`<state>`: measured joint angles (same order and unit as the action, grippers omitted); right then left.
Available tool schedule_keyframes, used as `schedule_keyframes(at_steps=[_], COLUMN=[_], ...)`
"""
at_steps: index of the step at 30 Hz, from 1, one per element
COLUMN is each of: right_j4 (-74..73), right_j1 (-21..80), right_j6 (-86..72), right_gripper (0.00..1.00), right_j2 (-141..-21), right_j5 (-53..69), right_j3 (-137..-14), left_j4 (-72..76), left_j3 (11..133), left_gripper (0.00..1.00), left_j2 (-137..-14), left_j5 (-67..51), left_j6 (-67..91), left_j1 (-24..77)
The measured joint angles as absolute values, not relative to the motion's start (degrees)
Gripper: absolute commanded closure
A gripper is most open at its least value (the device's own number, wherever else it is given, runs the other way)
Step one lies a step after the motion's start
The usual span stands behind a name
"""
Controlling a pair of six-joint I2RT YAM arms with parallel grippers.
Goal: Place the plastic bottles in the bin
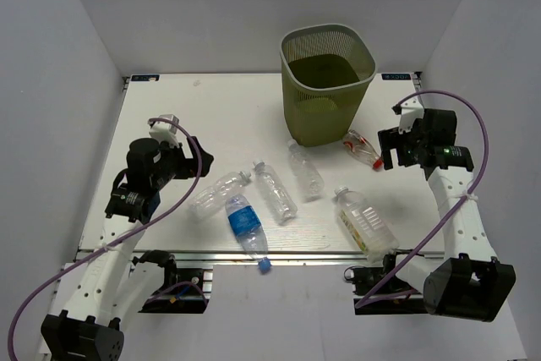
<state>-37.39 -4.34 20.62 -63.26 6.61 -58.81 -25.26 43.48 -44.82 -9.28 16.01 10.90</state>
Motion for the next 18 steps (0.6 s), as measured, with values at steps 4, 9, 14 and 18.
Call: schedule_keyframes(at_steps=[4, 9, 14, 18], right_j4=[-37.78, -39.07, -39.51, -39.75], right_j1=[-4.62, -5.26, -5.28, -5.28], right_j6=[20.88, 23.49, 24.45, 25.08], right_gripper=[0.1, 0.67, 0.63, 0.1], right_j2=[-63.33, -63.24, -63.05, -63.05], right_j5=[7.25, 10.31, 12.38, 13.74], right_j3=[-58.7, -58.59, -58.26, -58.17], left_j4=[-25.78, -25.76, -27.05, -30.94], left_j3=[43.48, 43.48, 44.07, 48.84], left_gripper=[0.0, 0.25, 0.76, 0.39], left_j2=[-44.69, -45.25, -50.46, -61.25], left_j5=[-10.5, -12.12, -14.09, -15.77], left_j6=[15.25, 13.98, 12.08, 8.38], left_j1=[10.9, 11.0, 11.0, 11.55])
